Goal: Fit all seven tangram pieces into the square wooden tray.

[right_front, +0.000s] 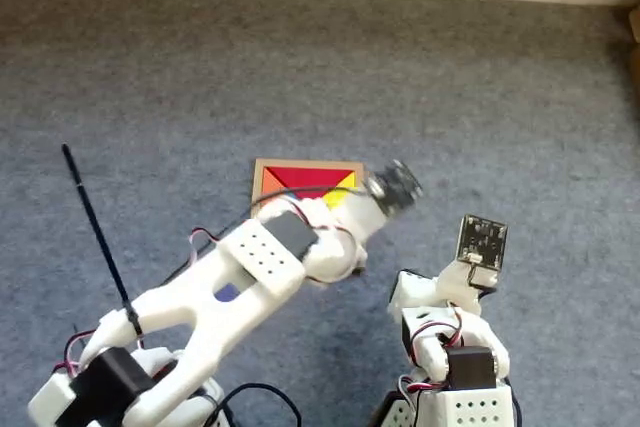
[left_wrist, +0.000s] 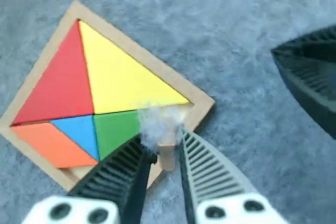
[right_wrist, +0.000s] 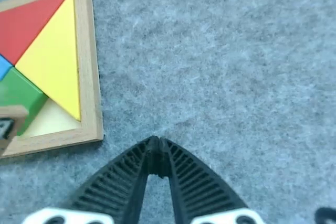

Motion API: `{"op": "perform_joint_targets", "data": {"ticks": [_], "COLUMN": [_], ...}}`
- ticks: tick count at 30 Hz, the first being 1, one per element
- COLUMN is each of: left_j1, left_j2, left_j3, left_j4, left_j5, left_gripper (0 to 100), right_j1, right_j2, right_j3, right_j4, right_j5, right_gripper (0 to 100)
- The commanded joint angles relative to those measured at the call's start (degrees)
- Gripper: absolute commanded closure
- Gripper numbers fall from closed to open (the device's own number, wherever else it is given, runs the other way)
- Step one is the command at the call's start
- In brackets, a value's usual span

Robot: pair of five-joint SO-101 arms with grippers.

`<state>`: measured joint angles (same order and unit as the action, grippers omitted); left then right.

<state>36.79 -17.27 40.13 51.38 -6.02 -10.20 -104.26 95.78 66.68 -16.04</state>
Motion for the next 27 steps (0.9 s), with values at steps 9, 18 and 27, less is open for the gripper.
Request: {"op": "perform_joint_targets", "data": {"ticks": [9, 18, 27], "left_j1": [-3.7, -3.6, -5.1], "left_j2": [-2.4, -2.4, -2.3], "left_j3": [2.7, 14.8, 15.3], "left_j4": [-10.6, -29.8, -30.0], "left_j5": [25.1, 43.6, 55.3], "left_gripper": [100, 100, 97], "right_j1": [0.7, 0.7, 0.7], "right_j2": [-0.8, -0.8, -0.8], "right_j3": [9.0, 9.0, 9.0], "right_j4": [-2.1, -2.1, -2.1], "right_j5": [0.4, 0.4, 0.4], "right_gripper": [99.1, 99.1, 99.1]}}
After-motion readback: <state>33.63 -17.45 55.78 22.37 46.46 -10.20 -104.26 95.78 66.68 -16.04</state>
